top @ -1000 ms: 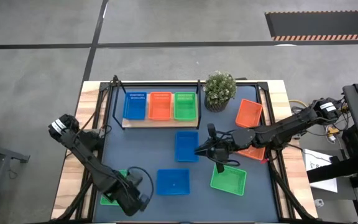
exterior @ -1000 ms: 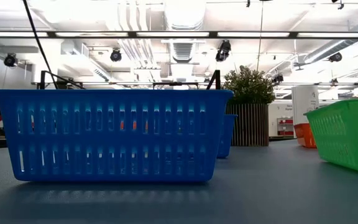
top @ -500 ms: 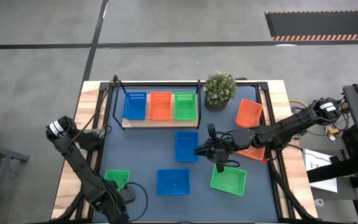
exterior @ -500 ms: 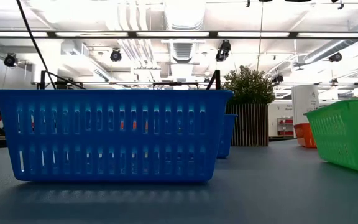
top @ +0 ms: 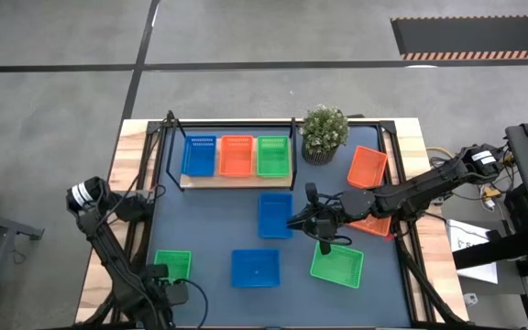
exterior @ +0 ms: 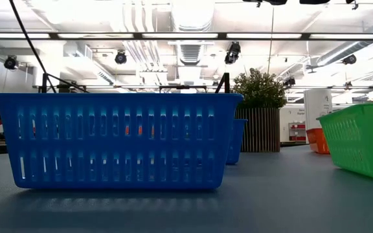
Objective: Stack baskets on shelf by color
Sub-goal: Stack the left green bin on top of the green bin on the shelf
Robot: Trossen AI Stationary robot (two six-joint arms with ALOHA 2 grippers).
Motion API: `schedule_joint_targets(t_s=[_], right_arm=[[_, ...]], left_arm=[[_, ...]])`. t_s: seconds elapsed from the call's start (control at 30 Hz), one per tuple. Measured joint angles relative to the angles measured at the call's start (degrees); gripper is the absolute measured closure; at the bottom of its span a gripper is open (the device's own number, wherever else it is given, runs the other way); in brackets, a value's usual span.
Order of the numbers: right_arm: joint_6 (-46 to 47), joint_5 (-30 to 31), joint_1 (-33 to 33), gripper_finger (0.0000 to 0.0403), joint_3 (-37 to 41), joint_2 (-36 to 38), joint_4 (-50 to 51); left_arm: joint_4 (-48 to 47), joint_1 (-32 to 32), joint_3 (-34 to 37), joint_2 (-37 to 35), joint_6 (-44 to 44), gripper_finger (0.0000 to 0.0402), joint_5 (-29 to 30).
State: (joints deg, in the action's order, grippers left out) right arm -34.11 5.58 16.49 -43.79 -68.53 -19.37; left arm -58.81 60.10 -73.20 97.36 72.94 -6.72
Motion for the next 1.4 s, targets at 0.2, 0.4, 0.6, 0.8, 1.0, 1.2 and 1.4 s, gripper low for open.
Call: schedule_joint_targets(t_s=[0.2, 0.4, 0.6, 0.8, 1.0, 1.2, 1.4], right_arm=[[-0.02, 0.02, 0.0, 0.036, 0.0, 0.0, 1.15], [0.0, 0.04, 0.0, 0.036, 0.0, 0.07, 1.59], [0.0, 0.28, 0.0, 0.036, -0.02, 0.09, 1.81], [-0.28, 0.49, -0.01, 0.036, -0.02, 0.11, 1.98], [-2.47, 1.28, 0.0, 0.036, -0.02, 0.56, 2.09], [-5.02, 6.98, -0.04, 0.036, -0.04, 2.08, 3.45], [-4.75, 7.98, -0.02, 0.036, -0.07, 5.14, 8.74]], left_arm=[[1.33, 0.41, 3.23, 0.02, -1.45, 0.0231, 0.04], [2.82, 0.41, 5.97, 0.02, -1.88, 0.0231, 0.11], [6.09, 0.41, 7.66, 0.07, -2.83, 0.0249, 0.17], [5.85, 0.13, 7.1, 0.05, -2.95, 0.0334, -0.63], [2.4, -4.53, 1.39, 0.04, -3.03, 0.0396, -3.0], [-6.33, -10.04, -8.96, -0.06, -7.41, 0.04, -1.78], [-20.27, -14.53, -21.75, -0.22, -13.38, 0.0401, 6.18]])
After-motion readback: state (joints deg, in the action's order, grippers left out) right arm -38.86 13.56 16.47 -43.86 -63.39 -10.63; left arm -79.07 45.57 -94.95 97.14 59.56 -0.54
